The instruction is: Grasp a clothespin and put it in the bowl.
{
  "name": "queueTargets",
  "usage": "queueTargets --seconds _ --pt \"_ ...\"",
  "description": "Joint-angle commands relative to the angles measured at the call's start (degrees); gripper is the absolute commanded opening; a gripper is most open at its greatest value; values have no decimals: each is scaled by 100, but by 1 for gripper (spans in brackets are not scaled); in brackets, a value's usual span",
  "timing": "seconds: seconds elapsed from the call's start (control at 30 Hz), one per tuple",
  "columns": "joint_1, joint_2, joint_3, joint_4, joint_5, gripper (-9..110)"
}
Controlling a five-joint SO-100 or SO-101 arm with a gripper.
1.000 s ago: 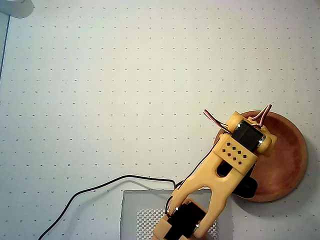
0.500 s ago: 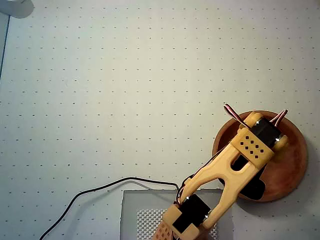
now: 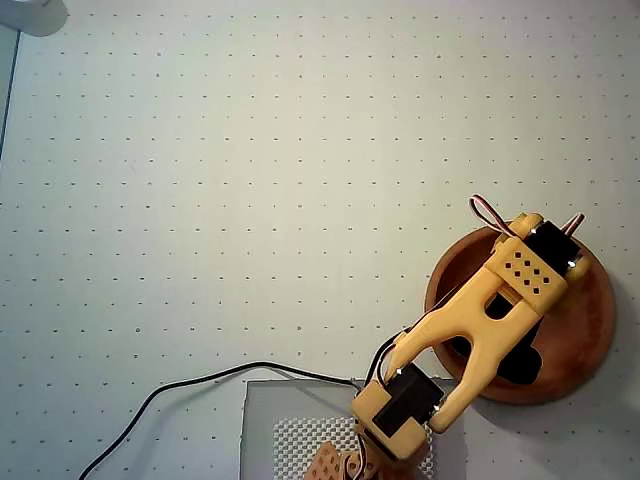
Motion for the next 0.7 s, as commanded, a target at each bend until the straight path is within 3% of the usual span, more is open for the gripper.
queueTargets --seconds 0.0,0.3,0.67 --pt "35 -53 -360 -316 -18 -3" --pt "149 -536 -360 -993 -18 -3" --pt "158 -1143 -334 -1011 -26 -3"
